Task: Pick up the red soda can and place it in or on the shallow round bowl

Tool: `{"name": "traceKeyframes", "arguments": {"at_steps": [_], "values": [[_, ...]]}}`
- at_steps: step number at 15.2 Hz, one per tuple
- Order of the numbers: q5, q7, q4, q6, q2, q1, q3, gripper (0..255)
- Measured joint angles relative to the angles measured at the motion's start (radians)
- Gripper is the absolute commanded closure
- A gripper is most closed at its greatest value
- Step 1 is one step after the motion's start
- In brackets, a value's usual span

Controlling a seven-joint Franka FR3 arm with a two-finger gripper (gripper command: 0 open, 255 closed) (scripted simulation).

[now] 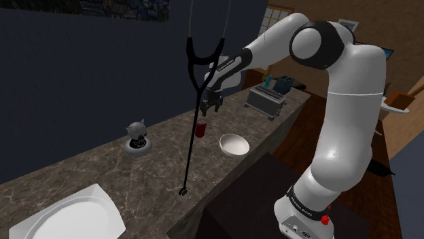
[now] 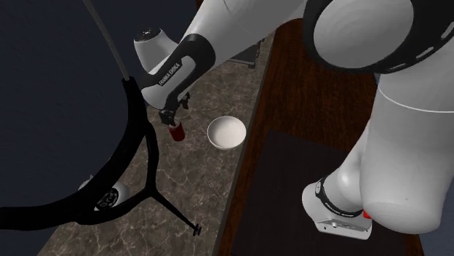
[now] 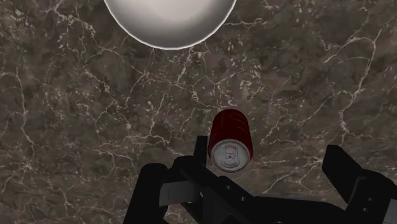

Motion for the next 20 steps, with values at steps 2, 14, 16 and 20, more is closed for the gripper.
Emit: {"name": "traceKeyframes", "arguments": {"at_steps": [2,14,16,20], "values": [[0.009,-0.01,0.066,0.014,0.086,-0.01,0.002,0],[0.031,-0.027,0.395,0.014,0.436,-0.04,0.013,0],[0.032,-0.027,0.406,0.027,0.46,-0.041,0.014,0],[0.032,-0.027,0.408,0.04,0.475,-0.041,0.014,0]]}}
